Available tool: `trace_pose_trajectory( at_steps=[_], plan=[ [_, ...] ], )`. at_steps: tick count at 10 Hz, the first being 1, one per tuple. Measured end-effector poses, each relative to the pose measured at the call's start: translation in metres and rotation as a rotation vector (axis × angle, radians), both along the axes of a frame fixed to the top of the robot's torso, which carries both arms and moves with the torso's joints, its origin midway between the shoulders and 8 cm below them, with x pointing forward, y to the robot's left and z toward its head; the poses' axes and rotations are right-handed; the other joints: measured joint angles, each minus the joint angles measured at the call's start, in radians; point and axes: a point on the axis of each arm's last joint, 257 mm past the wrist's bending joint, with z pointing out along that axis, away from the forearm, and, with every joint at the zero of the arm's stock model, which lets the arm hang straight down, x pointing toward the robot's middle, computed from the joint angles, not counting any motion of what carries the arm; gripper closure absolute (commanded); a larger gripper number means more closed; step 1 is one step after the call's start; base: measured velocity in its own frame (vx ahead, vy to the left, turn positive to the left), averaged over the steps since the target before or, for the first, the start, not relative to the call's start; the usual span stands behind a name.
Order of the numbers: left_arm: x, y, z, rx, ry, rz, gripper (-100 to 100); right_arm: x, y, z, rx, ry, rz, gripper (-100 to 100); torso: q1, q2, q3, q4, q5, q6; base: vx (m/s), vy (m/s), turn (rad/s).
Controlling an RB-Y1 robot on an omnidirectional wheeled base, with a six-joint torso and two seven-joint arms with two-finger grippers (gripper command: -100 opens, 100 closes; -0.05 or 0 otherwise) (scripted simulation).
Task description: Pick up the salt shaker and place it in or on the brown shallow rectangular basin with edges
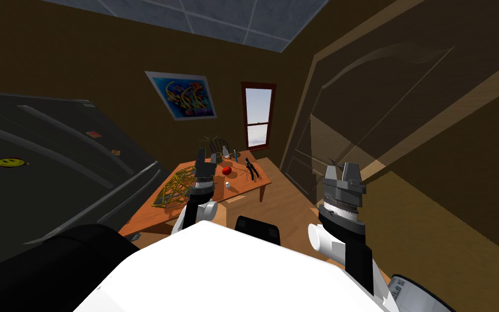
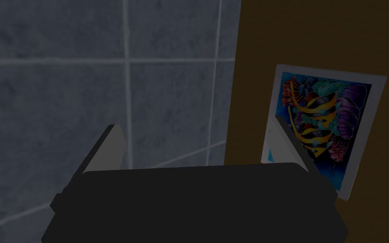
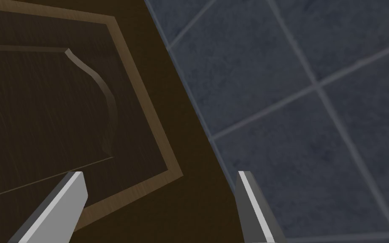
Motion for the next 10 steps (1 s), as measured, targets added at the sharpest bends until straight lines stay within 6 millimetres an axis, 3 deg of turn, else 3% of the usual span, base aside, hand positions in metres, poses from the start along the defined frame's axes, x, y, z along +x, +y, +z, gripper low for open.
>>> trace_pose_trajectory(
  at_steps=[10],
  plan=[
    [0.05, -0.013, -0.103, 0.182, 0.287, -0.019, -100, 0.0, 0.0, 0.0, 0.0, 0.0, 0.0, 0, 0.0, 0.002, 0.001, 0.0, 0.0, 0.0, -0.042, 0.007, -0.034]
  ],
)
